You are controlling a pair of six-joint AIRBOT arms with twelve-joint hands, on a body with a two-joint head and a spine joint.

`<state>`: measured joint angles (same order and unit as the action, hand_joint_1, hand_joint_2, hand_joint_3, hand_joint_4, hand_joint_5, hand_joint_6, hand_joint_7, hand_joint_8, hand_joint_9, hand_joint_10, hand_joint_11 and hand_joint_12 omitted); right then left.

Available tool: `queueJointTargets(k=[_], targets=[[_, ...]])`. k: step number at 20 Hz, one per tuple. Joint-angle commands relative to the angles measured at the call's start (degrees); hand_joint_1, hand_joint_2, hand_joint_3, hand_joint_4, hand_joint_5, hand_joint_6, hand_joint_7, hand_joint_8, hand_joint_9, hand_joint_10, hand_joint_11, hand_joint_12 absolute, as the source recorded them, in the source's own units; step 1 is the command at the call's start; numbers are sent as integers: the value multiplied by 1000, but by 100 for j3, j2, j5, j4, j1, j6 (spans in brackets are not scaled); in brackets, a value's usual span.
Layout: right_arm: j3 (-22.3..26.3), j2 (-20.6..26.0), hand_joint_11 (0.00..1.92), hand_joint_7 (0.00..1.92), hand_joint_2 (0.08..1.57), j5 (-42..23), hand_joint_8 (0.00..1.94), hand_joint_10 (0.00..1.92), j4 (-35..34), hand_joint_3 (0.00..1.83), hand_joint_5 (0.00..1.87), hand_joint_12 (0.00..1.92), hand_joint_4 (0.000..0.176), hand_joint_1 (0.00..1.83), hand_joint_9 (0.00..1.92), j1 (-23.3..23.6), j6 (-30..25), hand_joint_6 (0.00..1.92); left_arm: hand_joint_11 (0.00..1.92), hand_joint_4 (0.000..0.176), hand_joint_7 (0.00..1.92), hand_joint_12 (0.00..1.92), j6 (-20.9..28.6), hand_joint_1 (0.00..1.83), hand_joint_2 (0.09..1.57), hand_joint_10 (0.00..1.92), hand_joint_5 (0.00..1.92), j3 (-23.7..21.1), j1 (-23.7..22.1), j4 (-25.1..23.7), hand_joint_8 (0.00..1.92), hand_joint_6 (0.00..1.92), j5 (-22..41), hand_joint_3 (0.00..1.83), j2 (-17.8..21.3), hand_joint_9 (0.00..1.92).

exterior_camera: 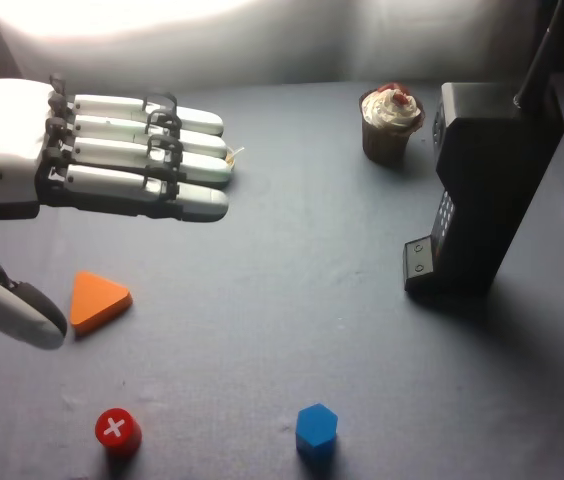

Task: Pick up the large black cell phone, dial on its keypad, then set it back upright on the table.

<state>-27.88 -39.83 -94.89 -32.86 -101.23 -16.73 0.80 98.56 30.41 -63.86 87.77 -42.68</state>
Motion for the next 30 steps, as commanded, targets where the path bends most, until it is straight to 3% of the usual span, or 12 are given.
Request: queueJointTargets(k=[1,3,6,10,13,16,19,21,30], targets=[[-13,5,0,130,979,-621,2,2,-59,0,102,466,0,46,150,28,-96,3,32,0,82,17,26,0,1113,5,99,-6,-139,565,11,3,378,0,39,37],[-4,-8,0,137,970,-621,2,0,-74,0,112,465,0,57,149,37,-132,4,36,0,79,21,25,0,1110,4,84,-4,-138,579,8,2,379,0,40,30],[-11,-11,0,192,948,-621,6,7,-182,0,174,644,0,79,199,149,-145,7,41,0,77,28,25,0,1109,4,105,-15,-151,599,3,8,377,0,39,38],[-325,-195,0,145,970,-620,0,0,-731,3,121,518,0,73,160,823,-143,2,15,0,82,20,31,0,1109,2,98,-14,-157,642,4,2,376,0,40,33],[-625,-351,0,179,959,-558,3,6,-570,0,156,617,0,112,206,1130,-113,3,38,0,94,37,41,0,1103,8,105,-14,-155,671,6,3,373,0,41,56],[-853,-373,0,169,963,-216,2,3,-528,0,153,572,0,83,185,1381,-104,2,27,0,94,38,51,0,1108,5,88,-10,-155,689,3,0,373,0,42,55],[-1300,-549,0,178,964,274,3,1,-187,0,168,603,0,86,183,1868,96,4,42,0,101,52,50,0,1103,4,100,3,-157,693,3,4,372,0,44,57],[-1547,-613,0,170,962,553,2,3,20,0,162,609,0,90,182,2209,206,2,1,0,89,210,68,0,1093,0,98,-5,-162,704,0,0,370,3,79,57],[-2250,-811,0,189,943,1548,0,0,713,0,201,665,0,151,197,3508,385,0,0,0,95,237,72,0,1087,0,120,-2,-193,713,1,1,361,1,80,48]])
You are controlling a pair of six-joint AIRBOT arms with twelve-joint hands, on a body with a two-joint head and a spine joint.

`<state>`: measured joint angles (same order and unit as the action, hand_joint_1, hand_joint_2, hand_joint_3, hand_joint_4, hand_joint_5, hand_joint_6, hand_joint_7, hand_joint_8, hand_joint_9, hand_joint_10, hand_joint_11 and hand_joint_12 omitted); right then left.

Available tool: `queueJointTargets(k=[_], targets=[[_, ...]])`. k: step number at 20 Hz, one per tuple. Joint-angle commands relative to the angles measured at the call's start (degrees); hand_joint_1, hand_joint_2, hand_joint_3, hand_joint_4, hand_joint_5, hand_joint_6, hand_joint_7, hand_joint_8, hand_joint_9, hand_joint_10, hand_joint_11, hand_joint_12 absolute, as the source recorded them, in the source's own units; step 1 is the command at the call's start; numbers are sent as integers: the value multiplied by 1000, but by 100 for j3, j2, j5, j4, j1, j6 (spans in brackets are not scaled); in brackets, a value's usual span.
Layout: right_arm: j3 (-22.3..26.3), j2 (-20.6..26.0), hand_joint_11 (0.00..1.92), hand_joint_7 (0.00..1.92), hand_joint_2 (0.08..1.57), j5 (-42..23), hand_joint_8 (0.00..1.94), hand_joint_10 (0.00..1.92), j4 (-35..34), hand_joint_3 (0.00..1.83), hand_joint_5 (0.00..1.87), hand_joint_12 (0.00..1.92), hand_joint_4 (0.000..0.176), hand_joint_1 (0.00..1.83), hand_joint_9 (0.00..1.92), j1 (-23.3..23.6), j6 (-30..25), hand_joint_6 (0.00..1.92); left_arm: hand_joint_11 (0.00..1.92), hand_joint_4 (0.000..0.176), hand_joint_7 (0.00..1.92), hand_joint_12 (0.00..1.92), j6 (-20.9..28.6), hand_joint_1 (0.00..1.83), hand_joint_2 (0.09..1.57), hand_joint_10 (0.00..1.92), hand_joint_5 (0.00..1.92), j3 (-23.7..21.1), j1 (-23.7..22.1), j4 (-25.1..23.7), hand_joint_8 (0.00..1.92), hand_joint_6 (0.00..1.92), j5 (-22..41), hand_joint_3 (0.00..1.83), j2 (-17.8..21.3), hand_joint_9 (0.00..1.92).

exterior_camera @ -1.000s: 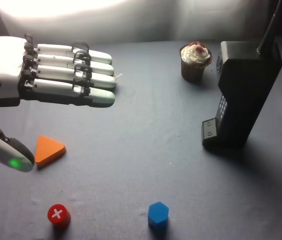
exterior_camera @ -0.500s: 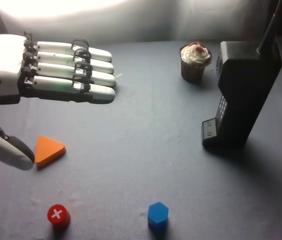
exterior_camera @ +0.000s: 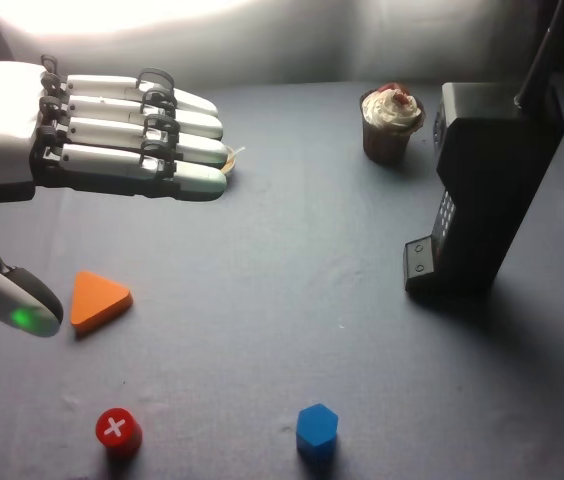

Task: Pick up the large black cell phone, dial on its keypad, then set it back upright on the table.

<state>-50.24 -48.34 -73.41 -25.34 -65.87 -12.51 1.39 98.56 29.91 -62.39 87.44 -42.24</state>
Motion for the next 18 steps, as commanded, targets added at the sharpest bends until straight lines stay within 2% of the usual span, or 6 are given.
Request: queueJointTargets(k=[1,9,11,12,14,18], targets=[[-60,21,0,200,931,-504,3,2,20,0,211,682,0,203,203,120,-7,3,0,0,91,197,14,0,1087,3,119,0,-138,566,0,0,395,0,37,38],[-227,-63,0,114,928,42,0,0,56,6,124,562,0,425,125,1154,157,0,0,0,102,160,39,0,1092,7,122,-11,-134,570,1,0,397,0,38,61],[-130,-75,0,114,923,57,1,1,24,0,142,586,0,532,128,1306,157,7,0,0,151,296,37,0,1093,4,168,0,-134,570,1,2,397,0,38,102],[-51,-83,0,70,943,56,2,0,-33,6,103,526,0,559,88,1378,156,1,0,0,129,234,36,0,1095,3,145,0,-135,570,2,3,399,0,38,81],[121,-98,0,4,986,54,0,0,-179,13,19,298,0,579,9,1491,155,7,0,0,134,296,36,0,1099,5,140,0,-135,570,3,1,399,1,38,92],[352,-141,0,5,996,19,1,0,-306,1,24,250,0,761,0,1621,51,7,0,0,120,327,36,0,1114,0,121,1,-135,570,0,0,401,3,39,89]])
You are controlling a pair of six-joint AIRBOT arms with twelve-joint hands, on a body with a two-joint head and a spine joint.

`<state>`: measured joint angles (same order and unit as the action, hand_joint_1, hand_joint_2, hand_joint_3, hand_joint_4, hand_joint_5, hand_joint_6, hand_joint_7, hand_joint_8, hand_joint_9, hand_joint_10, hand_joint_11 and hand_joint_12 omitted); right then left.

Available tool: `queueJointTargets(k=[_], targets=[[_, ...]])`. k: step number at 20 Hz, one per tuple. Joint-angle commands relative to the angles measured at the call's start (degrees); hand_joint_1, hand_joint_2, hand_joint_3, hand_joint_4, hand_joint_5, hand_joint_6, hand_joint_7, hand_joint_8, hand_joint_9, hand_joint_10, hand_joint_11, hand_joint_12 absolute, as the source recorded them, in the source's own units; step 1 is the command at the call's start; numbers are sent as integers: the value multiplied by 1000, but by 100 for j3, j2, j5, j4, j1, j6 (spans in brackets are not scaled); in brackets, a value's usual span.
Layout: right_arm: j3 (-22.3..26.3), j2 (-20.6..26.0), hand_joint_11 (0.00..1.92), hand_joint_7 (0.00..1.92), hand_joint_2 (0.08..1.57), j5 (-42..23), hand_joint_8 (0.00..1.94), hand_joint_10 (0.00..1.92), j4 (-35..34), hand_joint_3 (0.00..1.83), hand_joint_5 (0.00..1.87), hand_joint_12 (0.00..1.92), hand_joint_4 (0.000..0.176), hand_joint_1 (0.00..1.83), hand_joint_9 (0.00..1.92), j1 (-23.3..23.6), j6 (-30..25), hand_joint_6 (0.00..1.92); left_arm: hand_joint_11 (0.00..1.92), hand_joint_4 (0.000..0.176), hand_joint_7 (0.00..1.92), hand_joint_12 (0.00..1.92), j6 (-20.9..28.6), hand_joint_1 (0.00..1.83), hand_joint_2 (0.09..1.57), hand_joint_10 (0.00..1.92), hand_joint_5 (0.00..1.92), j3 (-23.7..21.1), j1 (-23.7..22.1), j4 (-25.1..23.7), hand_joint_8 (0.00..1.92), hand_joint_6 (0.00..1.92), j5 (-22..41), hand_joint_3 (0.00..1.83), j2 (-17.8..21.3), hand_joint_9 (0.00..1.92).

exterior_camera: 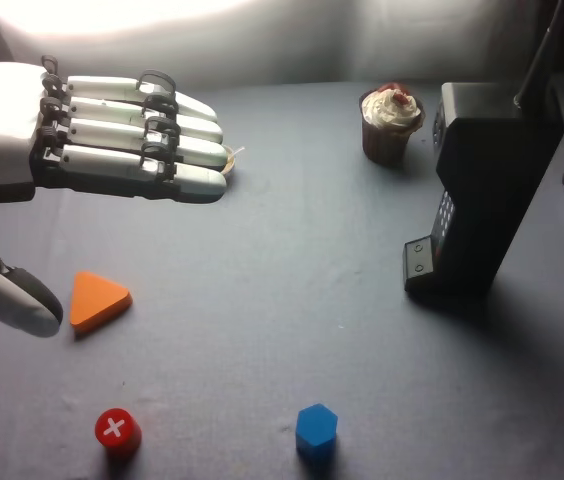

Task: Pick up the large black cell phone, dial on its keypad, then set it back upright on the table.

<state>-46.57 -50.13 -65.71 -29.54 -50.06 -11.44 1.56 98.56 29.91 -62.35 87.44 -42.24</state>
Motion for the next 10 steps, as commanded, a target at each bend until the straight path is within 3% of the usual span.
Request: queueJointTargets(k=[1,3,10], targets=[[-8,26,0,3,989,-751,0,0,113,0,22,276,0,771,0,88,-132,3,0,0,130,352,18,14,1116,3,135,1,-136,566,2,3,401,2,39,101],[-36,4,0,20,978,-747,4,5,85,0,48,327,0,824,24,161,-213,7,0,0,111,308,19,0,1119,0,128,1,-136,566,0,0,401,1,39,87],[-364,-94,0,0,997,-516,0,0,173,2,0,190,0,870,0,336,-294,0,0,0,125,314,20,11,1117,1,129,2,-146,566,2,1,401,1,39,91]])
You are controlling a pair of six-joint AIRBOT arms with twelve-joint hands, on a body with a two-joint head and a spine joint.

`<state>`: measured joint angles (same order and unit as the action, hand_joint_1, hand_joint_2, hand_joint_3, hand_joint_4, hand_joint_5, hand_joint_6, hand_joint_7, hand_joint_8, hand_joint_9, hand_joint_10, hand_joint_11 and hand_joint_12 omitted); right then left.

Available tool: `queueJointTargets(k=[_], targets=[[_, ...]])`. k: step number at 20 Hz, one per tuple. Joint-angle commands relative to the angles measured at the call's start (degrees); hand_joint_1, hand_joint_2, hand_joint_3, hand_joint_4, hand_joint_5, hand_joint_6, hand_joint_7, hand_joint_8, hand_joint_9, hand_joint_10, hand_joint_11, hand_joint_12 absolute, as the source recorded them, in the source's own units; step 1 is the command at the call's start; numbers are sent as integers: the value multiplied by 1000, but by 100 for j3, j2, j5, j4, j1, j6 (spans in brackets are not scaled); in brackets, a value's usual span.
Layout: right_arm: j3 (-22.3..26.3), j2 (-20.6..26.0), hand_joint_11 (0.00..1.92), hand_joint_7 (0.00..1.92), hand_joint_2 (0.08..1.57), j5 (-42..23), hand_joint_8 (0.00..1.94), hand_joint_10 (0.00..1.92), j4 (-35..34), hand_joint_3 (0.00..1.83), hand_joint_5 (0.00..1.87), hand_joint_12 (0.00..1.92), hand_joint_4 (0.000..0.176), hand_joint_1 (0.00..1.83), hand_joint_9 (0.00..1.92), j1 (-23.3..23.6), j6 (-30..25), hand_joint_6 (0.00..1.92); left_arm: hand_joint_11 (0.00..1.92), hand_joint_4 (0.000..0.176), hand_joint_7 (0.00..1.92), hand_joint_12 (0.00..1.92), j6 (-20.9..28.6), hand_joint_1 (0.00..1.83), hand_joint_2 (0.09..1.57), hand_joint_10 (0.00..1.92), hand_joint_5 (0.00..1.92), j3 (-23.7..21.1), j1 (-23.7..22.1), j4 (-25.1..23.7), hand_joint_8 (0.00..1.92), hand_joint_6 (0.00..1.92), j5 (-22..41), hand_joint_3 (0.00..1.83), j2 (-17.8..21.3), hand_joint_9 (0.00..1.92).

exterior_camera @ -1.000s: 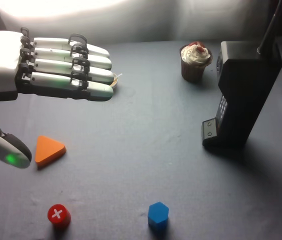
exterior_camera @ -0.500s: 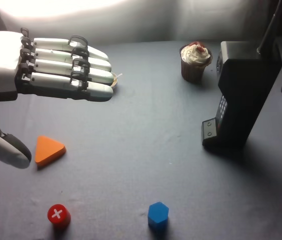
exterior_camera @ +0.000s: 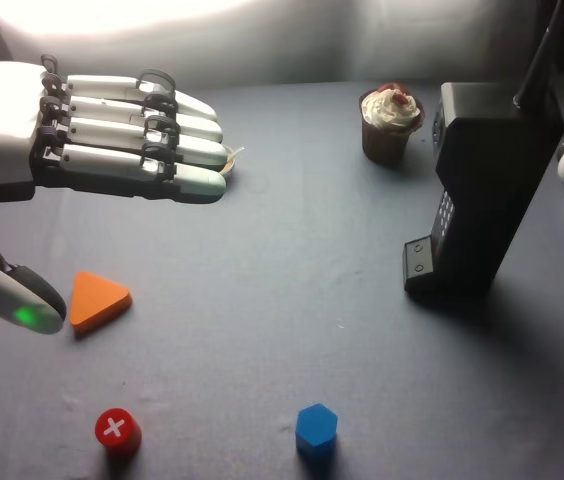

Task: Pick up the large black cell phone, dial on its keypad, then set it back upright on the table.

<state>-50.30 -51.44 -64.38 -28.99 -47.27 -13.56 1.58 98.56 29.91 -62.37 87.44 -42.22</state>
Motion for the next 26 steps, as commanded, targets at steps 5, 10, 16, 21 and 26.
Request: queueJointTargets(k=[5,10,16,21,26], targets=[[-173,-33,0,0,988,-437,0,0,265,0,0,239,0,998,0,278,-99,0,0,0,142,345,20,0,1120,3,139,3,-148,567,3,2,409,0,36,113],[-206,-69,0,0,1017,-276,0,0,423,1,0,155,0,1037,0,494,-97,0,0,0,118,303,25,0,1121,1,125,0,-150,568,3,4,408,0,34,88],[-212,-66,0,0,1002,-116,0,0,510,0,0,251,0,1071,0,728,-97,0,0,0,142,260,27,1,1130,3,138,1,-150,568,2,1,407,1,33,96],[-241,-58,0,0,1002,53,0,2,603,0,0,331,0,1070,12,946,-97,0,0,0,134,276,27,0,1132,7,137,2,-152,568,5,4,408,1,33,98],[-252,-34,0,0,978,124,0,0,694,0,0,313,0,1064,0,1106,-97,0,0,0,132,281,28,0,1141,3,134,1,-156,568,5,3,408,1,32,104]])
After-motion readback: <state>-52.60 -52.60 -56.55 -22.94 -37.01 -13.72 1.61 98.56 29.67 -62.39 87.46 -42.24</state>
